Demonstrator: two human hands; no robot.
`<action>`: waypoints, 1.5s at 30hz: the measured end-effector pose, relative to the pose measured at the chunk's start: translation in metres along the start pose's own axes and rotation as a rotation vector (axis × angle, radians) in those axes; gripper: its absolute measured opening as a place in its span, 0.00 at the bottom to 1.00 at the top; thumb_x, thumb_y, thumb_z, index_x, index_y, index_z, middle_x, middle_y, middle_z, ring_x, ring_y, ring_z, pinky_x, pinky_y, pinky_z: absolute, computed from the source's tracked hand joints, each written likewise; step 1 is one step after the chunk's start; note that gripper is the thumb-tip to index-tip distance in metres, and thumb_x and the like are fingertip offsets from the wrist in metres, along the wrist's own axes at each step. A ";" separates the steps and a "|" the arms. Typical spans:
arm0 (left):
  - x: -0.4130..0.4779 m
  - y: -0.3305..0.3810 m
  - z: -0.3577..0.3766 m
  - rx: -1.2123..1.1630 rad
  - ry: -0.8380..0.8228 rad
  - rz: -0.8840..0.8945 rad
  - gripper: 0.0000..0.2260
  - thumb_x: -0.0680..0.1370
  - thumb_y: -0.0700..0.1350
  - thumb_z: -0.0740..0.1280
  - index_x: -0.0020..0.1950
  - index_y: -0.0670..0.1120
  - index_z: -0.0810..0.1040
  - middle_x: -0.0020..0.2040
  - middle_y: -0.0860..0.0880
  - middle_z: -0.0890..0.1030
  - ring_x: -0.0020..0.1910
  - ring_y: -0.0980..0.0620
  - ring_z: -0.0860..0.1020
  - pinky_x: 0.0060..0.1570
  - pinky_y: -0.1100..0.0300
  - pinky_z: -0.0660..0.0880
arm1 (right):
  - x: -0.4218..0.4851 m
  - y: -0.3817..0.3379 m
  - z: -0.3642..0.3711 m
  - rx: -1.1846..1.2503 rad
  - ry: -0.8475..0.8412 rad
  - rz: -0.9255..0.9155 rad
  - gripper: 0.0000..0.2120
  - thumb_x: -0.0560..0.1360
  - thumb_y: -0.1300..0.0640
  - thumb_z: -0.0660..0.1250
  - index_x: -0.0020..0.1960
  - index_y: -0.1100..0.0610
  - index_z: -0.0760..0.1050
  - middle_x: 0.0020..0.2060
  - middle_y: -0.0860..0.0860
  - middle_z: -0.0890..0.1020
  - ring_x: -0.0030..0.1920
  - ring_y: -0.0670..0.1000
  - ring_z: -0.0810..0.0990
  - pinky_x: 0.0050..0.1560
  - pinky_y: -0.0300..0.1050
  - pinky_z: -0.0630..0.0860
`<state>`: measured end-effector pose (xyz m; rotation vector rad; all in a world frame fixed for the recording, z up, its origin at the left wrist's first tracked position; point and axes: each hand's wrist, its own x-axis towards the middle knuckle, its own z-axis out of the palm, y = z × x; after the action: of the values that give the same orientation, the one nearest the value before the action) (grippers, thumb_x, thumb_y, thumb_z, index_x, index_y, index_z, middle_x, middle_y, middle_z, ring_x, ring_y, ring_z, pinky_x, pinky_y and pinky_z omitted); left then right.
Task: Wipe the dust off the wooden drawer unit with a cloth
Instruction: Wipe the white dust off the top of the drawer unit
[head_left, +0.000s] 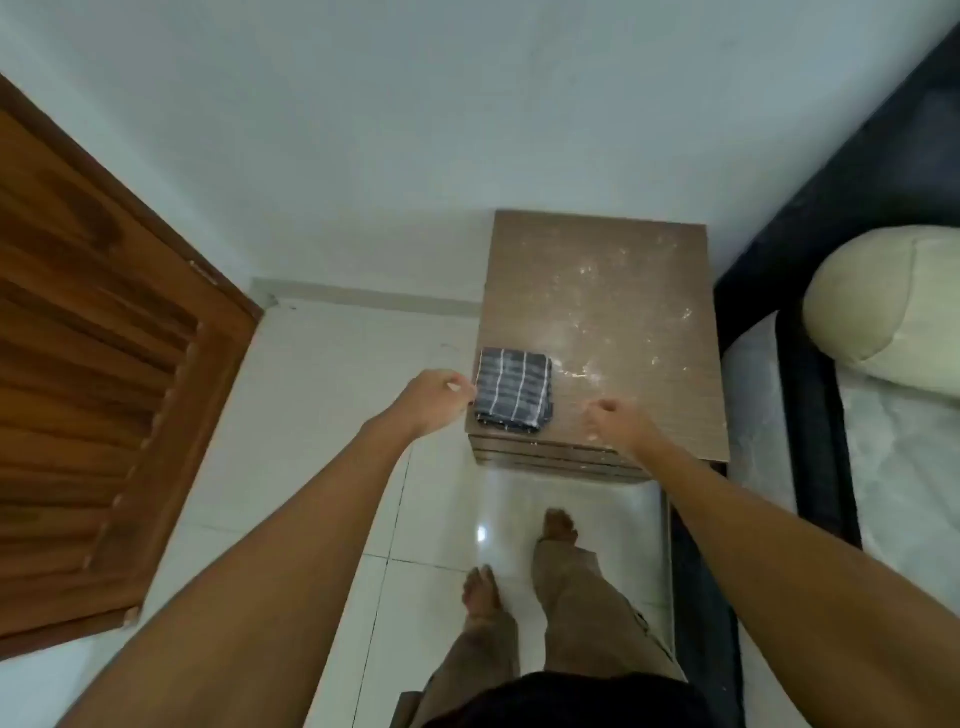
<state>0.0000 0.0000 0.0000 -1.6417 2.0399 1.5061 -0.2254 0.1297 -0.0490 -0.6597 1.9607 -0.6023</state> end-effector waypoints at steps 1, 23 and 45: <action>0.012 -0.002 0.006 -0.008 -0.010 -0.046 0.16 0.80 0.53 0.62 0.64 0.47 0.77 0.62 0.47 0.78 0.57 0.47 0.79 0.62 0.54 0.73 | 0.014 0.004 0.002 -0.030 -0.007 0.013 0.13 0.79 0.62 0.61 0.56 0.71 0.77 0.50 0.67 0.81 0.48 0.62 0.81 0.50 0.52 0.80; 0.194 -0.052 0.099 -0.120 0.276 -0.391 0.20 0.76 0.52 0.68 0.65 0.46 0.75 0.59 0.44 0.78 0.52 0.45 0.80 0.50 0.52 0.80 | 0.182 0.013 0.097 -0.197 0.092 -0.080 0.13 0.72 0.50 0.71 0.54 0.51 0.76 0.44 0.47 0.81 0.43 0.50 0.80 0.46 0.49 0.80; 0.171 0.026 0.047 -0.832 -0.176 -0.124 0.12 0.79 0.42 0.68 0.61 0.42 0.78 0.54 0.43 0.84 0.52 0.46 0.84 0.51 0.55 0.80 | 0.147 -0.067 -0.005 0.594 -0.379 0.100 0.16 0.73 0.52 0.72 0.59 0.54 0.77 0.48 0.52 0.86 0.48 0.52 0.86 0.43 0.47 0.82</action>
<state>-0.1117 -0.0823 -0.1142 -1.7046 1.2361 2.5344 -0.2756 -0.0162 -0.0954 -0.2721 1.3571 -0.8753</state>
